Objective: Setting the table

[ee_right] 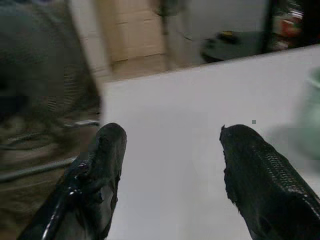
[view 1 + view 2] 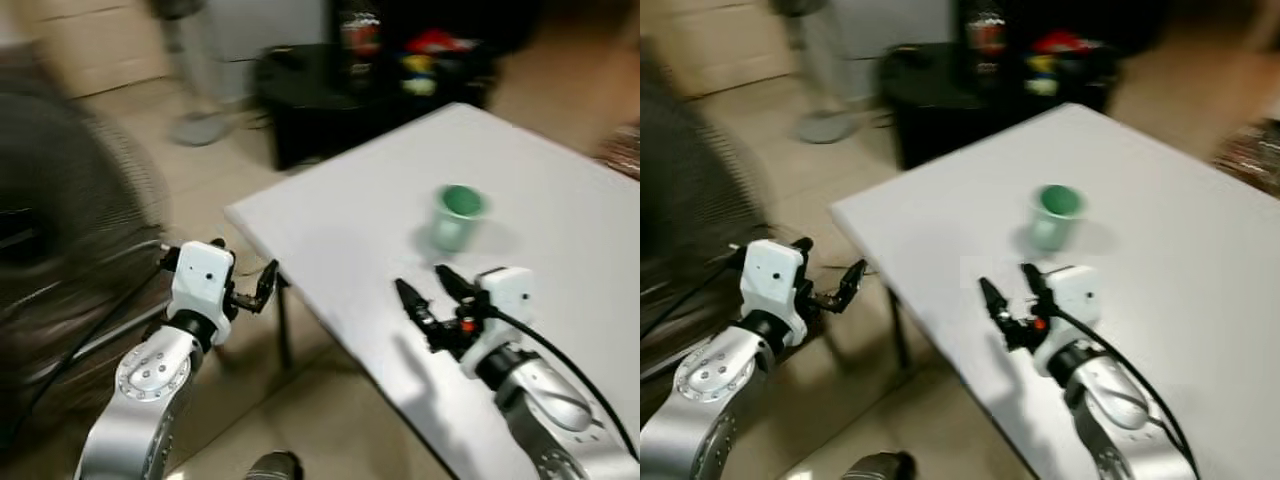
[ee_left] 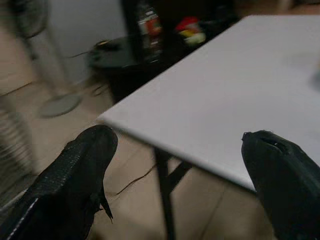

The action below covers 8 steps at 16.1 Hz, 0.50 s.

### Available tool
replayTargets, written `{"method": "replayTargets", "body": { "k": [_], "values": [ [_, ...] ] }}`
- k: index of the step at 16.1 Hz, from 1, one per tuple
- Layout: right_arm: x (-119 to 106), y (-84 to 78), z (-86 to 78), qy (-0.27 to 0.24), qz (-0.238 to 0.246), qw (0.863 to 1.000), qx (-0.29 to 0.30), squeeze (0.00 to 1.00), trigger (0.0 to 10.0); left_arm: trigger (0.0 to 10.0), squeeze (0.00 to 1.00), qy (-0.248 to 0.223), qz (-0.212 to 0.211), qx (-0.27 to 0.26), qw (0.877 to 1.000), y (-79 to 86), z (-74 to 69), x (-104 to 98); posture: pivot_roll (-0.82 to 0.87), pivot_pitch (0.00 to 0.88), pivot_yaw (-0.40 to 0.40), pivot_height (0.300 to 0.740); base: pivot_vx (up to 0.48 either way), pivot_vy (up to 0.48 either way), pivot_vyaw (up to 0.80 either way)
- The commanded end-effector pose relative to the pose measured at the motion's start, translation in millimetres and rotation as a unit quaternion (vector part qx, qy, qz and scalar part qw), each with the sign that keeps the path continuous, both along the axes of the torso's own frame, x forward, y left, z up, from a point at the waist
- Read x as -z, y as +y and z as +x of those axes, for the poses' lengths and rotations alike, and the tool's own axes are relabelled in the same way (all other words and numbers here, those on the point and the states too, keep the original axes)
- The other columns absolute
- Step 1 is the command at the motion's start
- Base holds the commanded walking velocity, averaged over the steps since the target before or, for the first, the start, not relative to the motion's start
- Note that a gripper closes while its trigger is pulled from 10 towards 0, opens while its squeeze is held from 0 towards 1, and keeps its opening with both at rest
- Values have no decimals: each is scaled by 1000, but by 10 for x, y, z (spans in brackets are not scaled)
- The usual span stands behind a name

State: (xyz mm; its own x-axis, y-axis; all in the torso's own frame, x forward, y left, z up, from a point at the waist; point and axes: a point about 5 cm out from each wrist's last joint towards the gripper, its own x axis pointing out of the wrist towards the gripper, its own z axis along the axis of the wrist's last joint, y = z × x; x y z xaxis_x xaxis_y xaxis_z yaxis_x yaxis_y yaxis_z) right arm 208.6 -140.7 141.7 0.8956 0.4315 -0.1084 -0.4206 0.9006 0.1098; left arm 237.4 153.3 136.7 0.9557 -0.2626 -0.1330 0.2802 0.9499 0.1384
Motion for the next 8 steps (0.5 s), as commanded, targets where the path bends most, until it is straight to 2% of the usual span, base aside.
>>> {"method": "replayTargets", "body": {
  "k": [1, 4, 6, 8],
  "values": [
    [1, -8, 36, -10, -14, 1000, -2, 0, 10000, 10000, 0, -9, 0, -2, 1000, -4, 31, -43, 49, 0, 50, 740, 0, 0, 800],
    [67, -16, 53, -2, -8, 1000, 6, 0, 10000, 10000, 0, -7, 7, -6, 1000, 85, 59, -77, 33, 0, 71, 740, 0, 0, 800],
    [55, -23, 24, 0, -10, 1000, 8, 0, 10000, 10000, 0, 0, -8, -43, 999, 190, 116, -27, -25, 0, 102, 740, 0, 0, 800],
    [50, -74, -17, 3, -15, 1000, 25, 0, 10000, 10000, 0, -12, 2, -44, 999, 170, 92, -33, -21, 0, 86, 740, 0, 0, 800]
  ]
}}
